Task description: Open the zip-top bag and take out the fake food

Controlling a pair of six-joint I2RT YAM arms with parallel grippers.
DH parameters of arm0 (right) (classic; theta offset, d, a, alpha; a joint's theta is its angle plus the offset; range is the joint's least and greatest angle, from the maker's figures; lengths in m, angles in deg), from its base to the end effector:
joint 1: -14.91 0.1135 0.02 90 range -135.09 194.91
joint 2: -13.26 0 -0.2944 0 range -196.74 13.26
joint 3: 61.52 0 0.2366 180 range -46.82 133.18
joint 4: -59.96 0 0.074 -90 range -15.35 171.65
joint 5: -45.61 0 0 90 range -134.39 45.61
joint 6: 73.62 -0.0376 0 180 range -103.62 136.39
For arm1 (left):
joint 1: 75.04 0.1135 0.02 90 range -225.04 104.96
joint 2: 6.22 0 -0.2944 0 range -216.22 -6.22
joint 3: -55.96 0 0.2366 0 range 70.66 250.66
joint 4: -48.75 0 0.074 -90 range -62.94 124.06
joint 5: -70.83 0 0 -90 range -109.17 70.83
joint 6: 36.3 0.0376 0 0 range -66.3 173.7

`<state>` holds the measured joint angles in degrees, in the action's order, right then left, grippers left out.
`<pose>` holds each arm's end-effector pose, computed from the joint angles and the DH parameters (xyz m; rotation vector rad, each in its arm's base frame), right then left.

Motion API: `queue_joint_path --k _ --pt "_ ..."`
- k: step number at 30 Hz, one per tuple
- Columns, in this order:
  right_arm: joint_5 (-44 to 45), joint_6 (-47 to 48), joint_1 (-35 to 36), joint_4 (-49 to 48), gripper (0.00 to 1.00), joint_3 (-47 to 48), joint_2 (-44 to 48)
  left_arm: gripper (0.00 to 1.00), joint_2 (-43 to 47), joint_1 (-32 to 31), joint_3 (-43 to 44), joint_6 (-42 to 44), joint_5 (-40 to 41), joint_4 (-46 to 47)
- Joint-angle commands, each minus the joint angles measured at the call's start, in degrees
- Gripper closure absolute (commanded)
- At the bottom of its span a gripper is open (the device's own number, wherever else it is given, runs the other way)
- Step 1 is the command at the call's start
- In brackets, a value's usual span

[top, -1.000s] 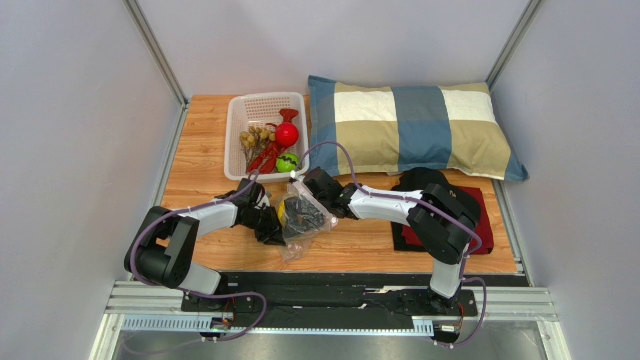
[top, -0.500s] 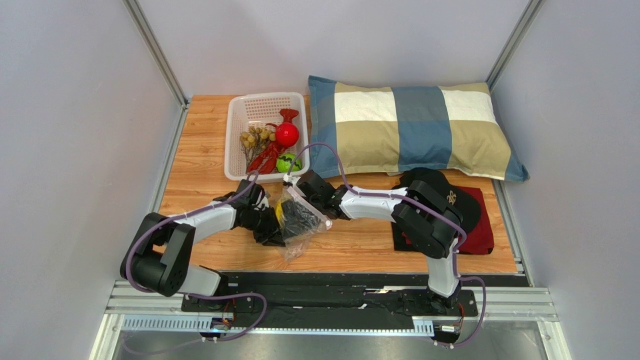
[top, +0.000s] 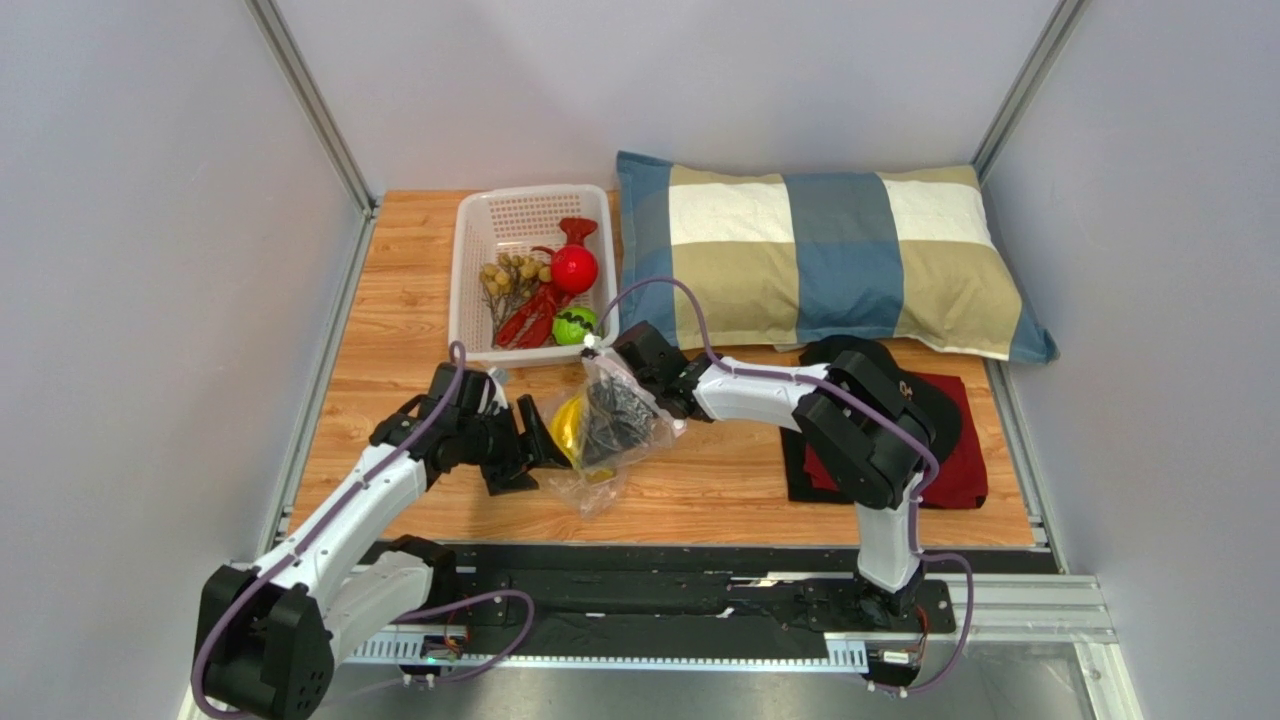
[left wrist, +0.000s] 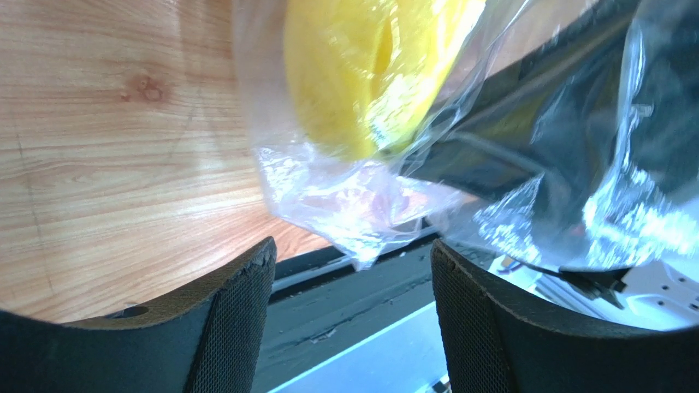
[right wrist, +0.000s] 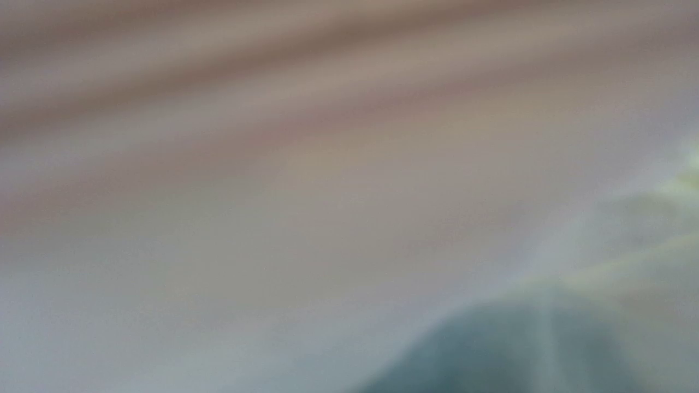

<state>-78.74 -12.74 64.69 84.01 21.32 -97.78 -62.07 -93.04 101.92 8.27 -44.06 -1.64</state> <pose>0.2411 0.3180 0.1934 -0.7746 2.6385 1.2467 0.1296 -0.0588 0.2226 -0.5018 2.7436 -0.9111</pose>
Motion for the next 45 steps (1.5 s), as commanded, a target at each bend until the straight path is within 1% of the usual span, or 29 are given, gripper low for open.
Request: queue_joint_path --k 1,4,5,11,14,17,19,20,22,25,28,29,30,31,32,33,34,35,36,37,38,40,42,43,45 --pt "-7.4 -5.9 -2.4 9.6 1.00 1.7 1.0 0.25 2.9 0.9 1.5 -2.1 -2.6 -0.6" --pt "-8.9 -7.4 -2.7 11.4 1.00 3.8 0.9 0.26 6.6 0.9 -1.2 -3.4 -5.8 3.7" --pt "-10.1 -9.5 -2.9 11.4 1.00 3.8 0.8 0.26 7.2 0.9 -2.0 -4.9 -6.0 4.4" --pt "-13.8 -18.0 -4.7 8.5 1.00 3.5 4.3 0.23 9.4 0.9 -4.5 -5.8 -14.2 10.5" --pt "-14.7 -21.4 -5.2 6.1 1.00 4.5 5.5 0.22 10.7 0.9 -5.2 -6.4 -16.1 11.7" --pt "-15.7 -25.0 -5.3 3.0 1.00 5.5 5.5 0.20 11.6 0.9 -5.5 -7.0 -15.8 11.2" --pt "-17.0 -28.4 -5.2 0.8 1.00 5.1 5.4 0.20 10.2 0.9 -6.3 -8.3 -16.4 13.5" --pt "-17.2 -29.2 -5.2 -1.0 1.00 4.5 5.3 0.20 9.5 0.9 -6.7 -9.1 -17.3 14.8" --pt "-17.0 -29.2 -5.3 -0.8 1.00 4.0 5.4 0.20 8.0 0.9 -7.1 -10.8 -17.7 16.5" --pt "-17.2 -30.4 -5.4 -1.6 1.00 3.1 5.5 0.21 7.6 0.9 -6.7 -9.5 -16.3 14.0" --pt "-17.3 -31.4 -5.4 -3.5 1.00 2.3 6.1 0.24 7.5 0.9 -6.5 -7.9 -14.5 12.0" --pt "-17.7 -31.9 -5.4 -4.0 1.00 2.3 6.1 0.30 7.5 0.9 -6.7 -7.7 -13.3 12.2" --pt "-17.9 -32.1 -5.4 -4.2 1.00 2.3 6.2 0.36 7.4 0.9 -7.5 -7.5 -12.8 14.6" --pt "-18.4 -32.1 -5.4 -4.4 1.00 2.3 6.3 0.53 6.6 0.9 -8.1 -8.4 -12.4 16.3" --pt "-18.6 -32.0 -5.5 -4.4 1.00 2.2 6.3 0.62 6.0 0.9 -8.2 -8.5 -12.2 17.3" --pt "-19.0 -31.9 -5.4 -4.3 1.00 2.2 6.4 0.69 5.2 0.9 -8.0 -8.4 -12.5 19.2" --pt "-19.7 -31.3 -5.4 -4.0 0.98 2.2 6.4 0.82 3.8 0.9 -7.5 -7.5 -12.5 19.3" --pt "-19.7 -28.7 -5.4 -1.7 0.88 2.3 6.5 0.88 3.1 0.9 -7.1 -7.0 -11.7 19.3" --pt "-19.4 -25.9 -5.4 0.6 0.84 2.7 6.5 0.96 2.0 0.9 -6.6 -6.4 -11.0 19.2" --pt "-17.7 -22.8 -5.5 3.8 0.74 3.6 6.4 1.00 1.5 0.9 -6.3 -5.7 -10.2 18.9" --pt "-16.5 -15.9 -5.3 10.3 0.69 4.0 6.2 1.00 0.9 0.9 -6.2 -5.5 -9.5 19.1" --pt "-14.4 -12.0 -5.3 14.3 0.59 3.3 5.6 1.00 -0.9 0.9 -5.8 -5.6 -10.1 19.1" --pt "-15.0 -10.0 -5.2 13.0 0.52 1.7 5.3 1.00 -1.5 0.9 -5.3 -6.1 -11.2 18.0" --pt "-14.4 -9.4 -5.0 12.7 0.45 1.0 5.2 1.00 -1.2 0.9 -5.1 -6.1 -11.2 17.1" --pt "-15.0 -8.7 -4.6 10.7 0.40 -0.4 5.0 1.00 1.0 0.9 -4.6 -5.3 -10.6 13.7"
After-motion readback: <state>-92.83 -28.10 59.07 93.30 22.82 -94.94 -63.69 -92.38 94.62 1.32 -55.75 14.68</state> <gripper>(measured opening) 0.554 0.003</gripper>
